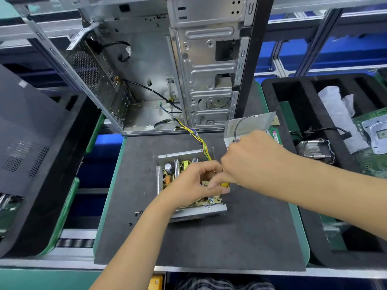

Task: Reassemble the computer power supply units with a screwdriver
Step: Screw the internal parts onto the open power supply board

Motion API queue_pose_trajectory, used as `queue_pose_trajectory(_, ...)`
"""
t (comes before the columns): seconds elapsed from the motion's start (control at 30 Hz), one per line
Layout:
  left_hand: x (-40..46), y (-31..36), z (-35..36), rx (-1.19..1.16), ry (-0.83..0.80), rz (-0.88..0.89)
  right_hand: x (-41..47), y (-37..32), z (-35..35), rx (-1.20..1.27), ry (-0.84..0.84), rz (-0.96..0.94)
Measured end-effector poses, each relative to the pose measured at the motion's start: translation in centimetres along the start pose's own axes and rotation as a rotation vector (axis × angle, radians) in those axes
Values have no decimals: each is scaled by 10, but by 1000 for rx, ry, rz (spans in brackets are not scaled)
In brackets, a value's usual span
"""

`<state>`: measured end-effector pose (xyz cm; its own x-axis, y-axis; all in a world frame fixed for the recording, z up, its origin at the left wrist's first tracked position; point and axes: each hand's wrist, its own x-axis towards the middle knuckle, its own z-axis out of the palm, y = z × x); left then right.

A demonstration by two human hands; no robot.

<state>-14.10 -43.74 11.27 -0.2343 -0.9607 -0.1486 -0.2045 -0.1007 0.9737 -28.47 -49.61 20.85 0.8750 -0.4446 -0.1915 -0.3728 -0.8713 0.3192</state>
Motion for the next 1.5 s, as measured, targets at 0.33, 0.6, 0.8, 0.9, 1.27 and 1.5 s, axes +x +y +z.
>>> queue_pose_trajectory(0.33, 2, -3, 2, -33, -52, 34, 0, 1, -3, -12, -41, 14)
queue_pose_trajectory(0.6, 1, -3, 1, -35, -53, 38, -3, 6, 1, 102, -98, -53)
queue_pose_trajectory(0.8, 3, -8, 3, -40, 22, 7, -6, 3, 4, 23, 36, -6)
queue_pose_trajectory(0.9, 2, -10, -2, -42, -23, 10, -9, 5, 9, 174, -109, -78)
queue_pose_trajectory(1.27, 0, -6, 5, -69, -12, -5, -12, 10, 9, 166, -85, -99)
queue_pose_trajectory(1.5, 2, -1, 14, -45, 12, 27, -4, -1, 7, -19, -48, -19)
